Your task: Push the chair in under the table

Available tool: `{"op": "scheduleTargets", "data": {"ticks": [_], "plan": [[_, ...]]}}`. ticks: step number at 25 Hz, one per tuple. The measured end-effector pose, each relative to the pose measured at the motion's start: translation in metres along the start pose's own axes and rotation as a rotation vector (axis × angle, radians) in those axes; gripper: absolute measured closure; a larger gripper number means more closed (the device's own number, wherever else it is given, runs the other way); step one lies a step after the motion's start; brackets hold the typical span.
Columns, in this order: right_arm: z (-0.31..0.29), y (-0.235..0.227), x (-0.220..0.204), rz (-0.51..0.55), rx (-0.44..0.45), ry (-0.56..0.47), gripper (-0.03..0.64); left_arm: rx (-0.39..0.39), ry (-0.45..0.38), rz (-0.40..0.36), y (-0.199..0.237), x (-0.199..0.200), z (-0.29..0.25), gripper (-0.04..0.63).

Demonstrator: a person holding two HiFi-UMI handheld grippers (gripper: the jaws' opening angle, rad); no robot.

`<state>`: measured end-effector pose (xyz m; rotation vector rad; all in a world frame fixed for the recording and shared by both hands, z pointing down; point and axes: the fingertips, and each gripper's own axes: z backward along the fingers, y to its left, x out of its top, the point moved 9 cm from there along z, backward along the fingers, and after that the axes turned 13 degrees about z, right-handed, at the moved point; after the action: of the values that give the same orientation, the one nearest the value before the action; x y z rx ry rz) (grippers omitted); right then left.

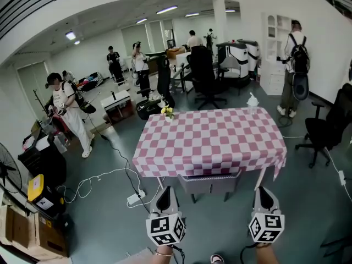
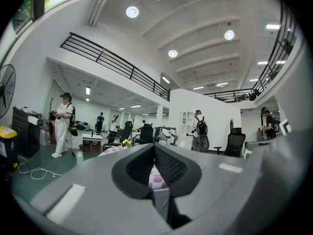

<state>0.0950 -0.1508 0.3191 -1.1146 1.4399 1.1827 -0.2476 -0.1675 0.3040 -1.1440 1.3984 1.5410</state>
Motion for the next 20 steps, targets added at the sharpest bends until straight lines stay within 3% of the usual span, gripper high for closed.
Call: {"op": "scheduleTargets", "data": {"ticks": [20], "plan": [[0.0047, -0.0038, 0.0021, 0.008, 0.014, 0.017, 0.607, -0.007, 0.02, 0.008, -0.0026, -0.0067, 0.0069, 0.595]]}}
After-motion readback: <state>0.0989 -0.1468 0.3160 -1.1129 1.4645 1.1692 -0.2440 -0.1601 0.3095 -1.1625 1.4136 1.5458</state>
